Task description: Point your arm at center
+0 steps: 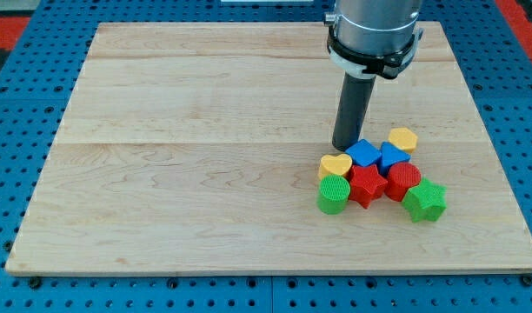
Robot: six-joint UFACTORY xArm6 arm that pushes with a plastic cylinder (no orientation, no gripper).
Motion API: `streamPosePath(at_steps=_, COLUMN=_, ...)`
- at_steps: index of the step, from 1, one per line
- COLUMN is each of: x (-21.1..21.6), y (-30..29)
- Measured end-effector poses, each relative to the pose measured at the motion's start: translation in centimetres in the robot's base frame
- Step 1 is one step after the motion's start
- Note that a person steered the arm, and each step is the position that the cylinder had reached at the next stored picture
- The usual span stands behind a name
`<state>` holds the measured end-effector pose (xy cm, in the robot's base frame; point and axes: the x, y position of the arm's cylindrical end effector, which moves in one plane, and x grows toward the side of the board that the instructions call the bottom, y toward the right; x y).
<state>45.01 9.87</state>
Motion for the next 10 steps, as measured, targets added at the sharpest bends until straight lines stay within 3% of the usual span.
streamPosePath(at_steps=3, x=-0.8, y=-1.3)
streamPosePath(at_steps=5, x=-0.5, y=-11.0)
streamPosePath(at_steps=8, x=2.8, y=1.8)
streamPosePath(at_steps=10, x=-0.5, y=-6.7)
